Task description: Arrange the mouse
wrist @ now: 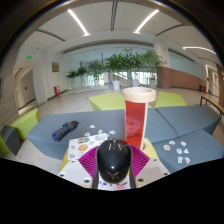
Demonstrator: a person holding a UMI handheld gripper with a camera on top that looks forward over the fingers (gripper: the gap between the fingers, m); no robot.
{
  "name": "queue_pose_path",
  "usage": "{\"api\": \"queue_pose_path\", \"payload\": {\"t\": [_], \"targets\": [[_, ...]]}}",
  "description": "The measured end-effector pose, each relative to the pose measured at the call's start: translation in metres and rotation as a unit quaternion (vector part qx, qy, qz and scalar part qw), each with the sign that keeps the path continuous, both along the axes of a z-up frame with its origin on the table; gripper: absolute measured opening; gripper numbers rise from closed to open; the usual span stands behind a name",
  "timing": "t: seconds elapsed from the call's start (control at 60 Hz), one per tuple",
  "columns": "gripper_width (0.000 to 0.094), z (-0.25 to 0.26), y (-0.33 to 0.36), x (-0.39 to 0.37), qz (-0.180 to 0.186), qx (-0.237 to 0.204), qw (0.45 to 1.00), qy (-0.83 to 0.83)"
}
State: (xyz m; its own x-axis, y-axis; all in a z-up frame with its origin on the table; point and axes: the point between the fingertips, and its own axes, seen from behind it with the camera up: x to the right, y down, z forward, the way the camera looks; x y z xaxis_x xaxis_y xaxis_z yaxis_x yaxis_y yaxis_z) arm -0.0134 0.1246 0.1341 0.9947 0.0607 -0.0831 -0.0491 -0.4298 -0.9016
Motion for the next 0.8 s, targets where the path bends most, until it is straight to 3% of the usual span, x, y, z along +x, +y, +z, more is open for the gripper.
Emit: {"api": "queue_pose_path", "payload": {"t": [0.117, 0.3, 0.417, 0.533, 0.65, 0.8], "targets": [[0.0420, -0.015, -0.018, -0.055, 0.020, -0.014, 1.000, 0.002], [0.0419, -0.129, -0.038, -0.071, 0.002, -0.122, 0.992, -0.014], [0.0427, -0.149, -0.040, -0.069, -0.004, -0.126, 0.992, -0.022], [0.0568, -0.148, -0.039, -0.074, 0.005, -0.144, 0.989, -0.019], [0.0858, -0.139, -0.049, -0.072, 0.022, -0.159, 0.986, -0.040], [0.0833, -0.096, -0.090, -0.078, 0.044, -0.133, 0.989, -0.040]]}}
